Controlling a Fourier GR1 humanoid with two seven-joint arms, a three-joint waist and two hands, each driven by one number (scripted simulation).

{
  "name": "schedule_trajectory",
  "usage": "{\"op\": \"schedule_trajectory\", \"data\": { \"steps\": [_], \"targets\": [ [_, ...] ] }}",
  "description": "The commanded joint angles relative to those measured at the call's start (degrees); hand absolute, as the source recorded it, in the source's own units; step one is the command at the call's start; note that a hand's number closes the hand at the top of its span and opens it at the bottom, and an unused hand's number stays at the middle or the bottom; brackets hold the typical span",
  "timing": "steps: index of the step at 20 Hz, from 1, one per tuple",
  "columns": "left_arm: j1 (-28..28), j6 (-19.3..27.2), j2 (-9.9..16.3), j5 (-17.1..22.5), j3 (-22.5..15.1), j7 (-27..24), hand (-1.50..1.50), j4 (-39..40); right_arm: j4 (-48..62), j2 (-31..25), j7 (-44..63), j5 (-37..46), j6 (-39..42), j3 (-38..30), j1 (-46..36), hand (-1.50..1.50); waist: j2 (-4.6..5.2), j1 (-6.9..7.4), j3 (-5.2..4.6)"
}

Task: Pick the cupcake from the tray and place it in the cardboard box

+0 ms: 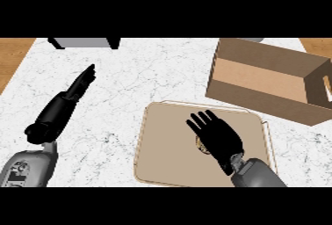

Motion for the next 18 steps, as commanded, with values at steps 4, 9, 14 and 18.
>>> {"op": "schedule_trajectory", "data": {
  "steps": [4, 9, 14, 18],
  "targets": [
    [0.88, -2.43, 0.75, 1.05, 2.55, -1.59, 0.00, 0.63, 7.06, 0.05, -8.69, 2.18, -4.75, 0.09, -3.01, 1.50, 0.04, 0.28, 0.01],
    [-1.13, -2.30, -0.07, -0.71, 1.92, -2.86, 0.00, 4.73, 9.57, 0.03, -14.15, 3.68, -13.97, -0.64, -3.99, 1.50, 0.10, 0.04, 0.00],
    [-2.13, -1.69, -0.95, -1.41, 2.43, -1.51, 0.00, 2.45, 10.44, -0.24, -17.51, 6.61, -20.00, -1.45, -2.03, 1.50, 0.03, -0.01, 0.01],
    [-1.15, -1.15, -0.91, -2.33, 2.36, -2.63, 0.00, 2.39, 4.78, 2.74, -20.84, 2.78, -19.75, -0.06, -0.69, 1.50, 0.01, -0.16, 0.00]
  ]
}}
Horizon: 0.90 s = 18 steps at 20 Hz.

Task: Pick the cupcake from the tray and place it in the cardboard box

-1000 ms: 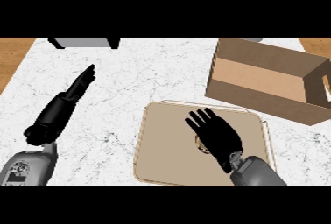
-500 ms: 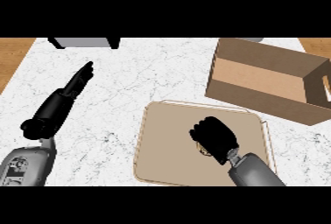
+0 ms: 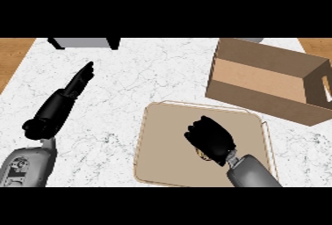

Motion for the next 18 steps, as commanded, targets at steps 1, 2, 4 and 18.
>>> {"op": "schedule_trajectory", "data": {
  "steps": [1, 2, 4, 18],
  "targets": [
    [0.55, -0.23, -0.15, 0.19, 0.29, -0.02, 0.00, -0.47, -0.44, 4.09, -3.77, -3.56, -1.77, 1.28, 2.39, 1.50, 0.23, 0.14, 0.21],
    [2.01, -0.87, 0.67, 0.40, 0.43, -0.29, 0.00, -2.37, -1.98, 0.94, -9.06, -7.10, -1.63, -0.14, 3.50, 1.50, 0.17, 0.22, 0.22],
    [2.36, -0.57, 0.31, 0.26, 0.36, -0.24, 0.00, -2.51, -1.19, 4.28, -10.64, -9.81, 0.75, 0.47, 2.83, 1.50, 0.21, 0.39, 0.21],
    [1.30, -0.91, -0.33, 0.01, 1.02, -0.26, 0.00, -0.35, -32.56, 4.84, -2.94, -18.29, 7.73, -13.87, 4.00, 1.50, 0.07, -0.61, 0.20]
  ]
}}
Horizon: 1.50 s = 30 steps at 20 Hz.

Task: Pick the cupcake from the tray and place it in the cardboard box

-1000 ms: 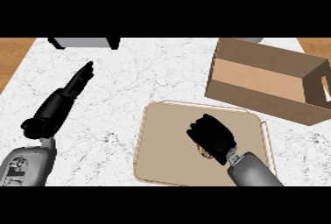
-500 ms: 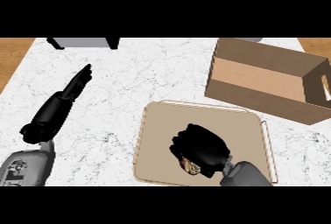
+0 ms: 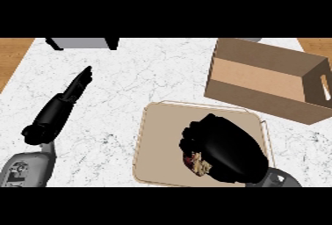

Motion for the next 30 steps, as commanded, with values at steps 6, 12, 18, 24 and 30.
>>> {"op": "schedule_trajectory", "data": {
  "steps": [6, 12, 18, 24, 30],
  "targets": [
    [1.96, -0.32, -0.23, -0.88, -0.87, -1.00, 0.00, -0.87, -2.69, 7.37, 16.55, -9.16, 5.30, -20.72, -8.51, 1.50, 0.18, 0.54, -0.01],
    [-1.03, -1.41, 0.64, 0.59, 1.09, -0.54, 0.00, 0.71, 8.63, 1.95, 19.69, -15.51, 7.83, -35.16, -22.69, 1.50, 0.32, 0.80, 0.00],
    [-2.01, 0.39, -1.44, -1.24, -0.58, 1.37, 0.00, 0.03, 29.34, -8.11, 9.68, -9.97, -0.25, -37.07, -28.64, 1.50, 0.56, 1.59, 0.04],
    [-3.22, -2.01, -0.10, 0.28, 0.20, 1.03, 0.00, 0.88, 45.82, -14.61, 6.98, -6.87, 7.32, -33.71, -32.56, 1.50, 0.91, 2.25, 0.02],
    [0.12, -1.34, -0.47, -1.40, -0.51, -3.21, 0.00, 1.51, 62.97, -20.25, -1.91, -3.74, 6.81, -31.90, -37.92, 1.50, 1.00, 2.84, 0.04]
  ]
}}
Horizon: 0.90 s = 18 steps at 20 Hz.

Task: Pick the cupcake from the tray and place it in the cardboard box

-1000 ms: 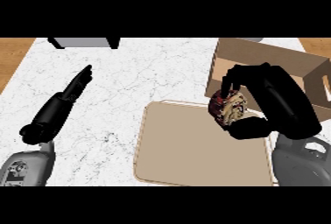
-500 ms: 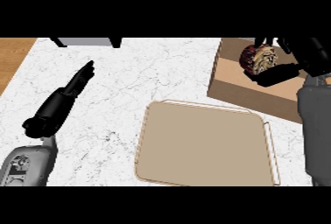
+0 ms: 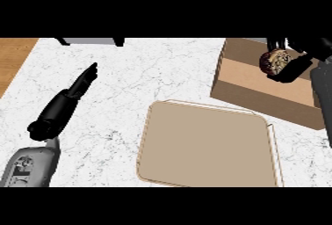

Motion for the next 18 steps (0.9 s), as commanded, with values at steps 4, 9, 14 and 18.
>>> {"op": "schedule_trajectory", "data": {
  "steps": [4, 9, 14, 18],
  "targets": [
    [-4.64, 2.09, -2.24, -1.70, -0.88, -0.03, 0.00, 3.61, 18.57, -6.23, -7.73, 5.61, 0.63, 3.54, -4.89, 1.50, 0.28, -0.14, 0.02],
    [-0.38, -0.52, -0.38, 0.26, 0.06, 1.15, 0.00, -0.88, 25.95, -8.90, -20.90, 4.84, 3.93, 4.64, -8.61, -1.50, 0.10, 0.57, 0.05],
    [-0.71, -1.24, 0.42, 1.30, 0.97, 2.14, 0.00, -2.51, 27.19, -5.17, -26.30, -5.90, 2.03, -5.31, -9.00, -1.50, 0.07, 0.58, 0.16],
    [-0.63, 0.21, -1.02, -0.19, -0.19, 1.26, 0.00, -0.83, 32.95, -2.89, -22.18, -20.59, 8.42, -19.45, -10.97, -1.50, 0.18, -0.63, 0.23]
  ]
}}
